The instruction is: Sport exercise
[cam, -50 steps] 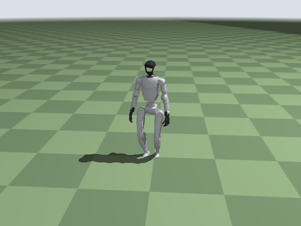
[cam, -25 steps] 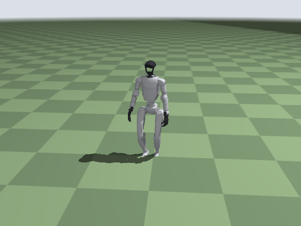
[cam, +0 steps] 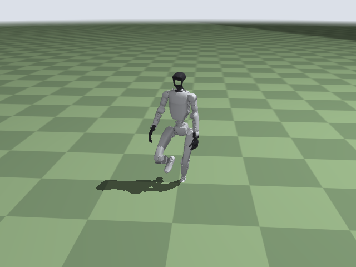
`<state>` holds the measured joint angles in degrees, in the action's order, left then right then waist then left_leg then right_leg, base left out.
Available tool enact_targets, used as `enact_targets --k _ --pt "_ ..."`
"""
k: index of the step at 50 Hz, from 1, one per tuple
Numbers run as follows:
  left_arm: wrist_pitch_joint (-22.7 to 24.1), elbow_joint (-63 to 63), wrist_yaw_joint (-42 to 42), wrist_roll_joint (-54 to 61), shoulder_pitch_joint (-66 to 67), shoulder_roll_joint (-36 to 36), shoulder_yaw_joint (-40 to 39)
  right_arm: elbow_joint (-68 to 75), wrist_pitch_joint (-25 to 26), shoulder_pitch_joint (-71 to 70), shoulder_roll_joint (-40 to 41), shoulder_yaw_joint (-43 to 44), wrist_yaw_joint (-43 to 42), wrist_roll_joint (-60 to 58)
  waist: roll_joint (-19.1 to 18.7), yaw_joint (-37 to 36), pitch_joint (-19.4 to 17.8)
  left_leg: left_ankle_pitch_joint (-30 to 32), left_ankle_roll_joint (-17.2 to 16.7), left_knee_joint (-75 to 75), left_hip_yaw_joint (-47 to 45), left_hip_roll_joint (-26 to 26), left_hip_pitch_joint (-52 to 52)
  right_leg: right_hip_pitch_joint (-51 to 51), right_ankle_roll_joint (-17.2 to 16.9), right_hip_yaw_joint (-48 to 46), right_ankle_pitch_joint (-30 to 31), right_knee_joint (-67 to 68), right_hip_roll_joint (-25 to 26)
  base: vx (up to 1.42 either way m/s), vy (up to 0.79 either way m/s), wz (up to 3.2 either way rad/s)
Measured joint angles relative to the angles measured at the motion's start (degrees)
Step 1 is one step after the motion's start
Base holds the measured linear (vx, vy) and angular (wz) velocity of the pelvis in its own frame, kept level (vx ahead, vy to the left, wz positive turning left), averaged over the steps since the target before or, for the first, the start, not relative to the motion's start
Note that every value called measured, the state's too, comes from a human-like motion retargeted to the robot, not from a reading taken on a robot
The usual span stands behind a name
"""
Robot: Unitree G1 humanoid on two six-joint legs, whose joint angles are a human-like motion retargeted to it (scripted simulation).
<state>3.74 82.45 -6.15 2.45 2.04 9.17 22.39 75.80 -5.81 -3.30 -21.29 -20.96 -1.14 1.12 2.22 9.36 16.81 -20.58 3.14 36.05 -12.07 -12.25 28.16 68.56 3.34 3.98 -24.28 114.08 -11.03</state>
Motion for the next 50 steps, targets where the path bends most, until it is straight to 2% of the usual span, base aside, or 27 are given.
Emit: enact_targets --k 5,10,15,22,33,42,50 --pt "-0.1 0.18 -0.43 -1.82 -0.09 0.0 1.4 -0.06 -0.85 -0.7 -0.64 0.34 0.84 0.2 -3.76 -2.54 -0.02 -3.17 -0.28 1.81 -0.03 4.22 1.18 12.16 -0.14 0.09 3.72 13.95 7.51 -0.04 0.05 -0.47" --pt "0.09 0.49 -1.05 -3.18 0.26 -0.28 2.24 0.15 -1.61 -0.74 -0.81 0.32 1.54 -0.16 -5.67 -3.8 -0.68 -4.67 -0.95 4.41 -0.27 6.74 1.72 20.58 -0.08 -1.15 5.8 21.06 11.7 -0.02 0.01 -0.36" --pt "0.32 1.11 -1.58 -3.83 0.52 -0.42 2.31 0.59 -2.06 -0.73 -0.51 -0.17 2.22 -0.94 -6.92 -3.87 -4.32 -4.03 -2.06 5.55 0.31 8.52 -1.99 20.86 0.47 -3.22 5.53 22.7 13.51 0.0 0.0 -0.04" --pt "0.56 1.66 -1.62 -4.68 0.53 0.13 2.52 0.66 -2.1 -0.52 -0.03 -0.61 3.06 -1.92 -7.37 -3.76 -6.92 -3.54 -2.92 7.18 0.75 9.87 -4.1 20.77 1.07 -5.6 5.34 22.06 14.39 0.0 0.0 0.0" --pt "0.88 1.62 -0.78 -5.24 0.05 2.15 2.44 0.49 -2.0 -0.39 0.48 -0.99 4.02 -2.5 -6.69 -3.24 -9.39 -6.37 -3.14 9.96 0.36 10.75 -4.55 20.38 2.31 -9.06 2.69 16.55 13.75 0.01 0.0 -0.01" --pt "0.87 1.54 -0.39 -4.79 -1.62 3.28 2.02 0.42 -1.1 0.65 0.82 -1.32 4.81 -2.39 -6.69 -2.35 -8.14 -6.0 -3.86 11.36 0.18 11.33 -1.27 19.99 3.43 -12.01 0.31 3.22 11.77 0.09 -0.03 0.0" --pt "0.97 0.62 -0.28 -4.83 -3.97 3.81 1.61 -0.05 -0.06 1.0 0.73 -1.07 5.33 -2.04 -6.21 -1.7 -4.88 -6.9 -3.57 10.5 -0.47 10.37 2.99 20.04 1.47 -12.99 0.18 -12.01 10.55 0.15 -0.05 0.08"
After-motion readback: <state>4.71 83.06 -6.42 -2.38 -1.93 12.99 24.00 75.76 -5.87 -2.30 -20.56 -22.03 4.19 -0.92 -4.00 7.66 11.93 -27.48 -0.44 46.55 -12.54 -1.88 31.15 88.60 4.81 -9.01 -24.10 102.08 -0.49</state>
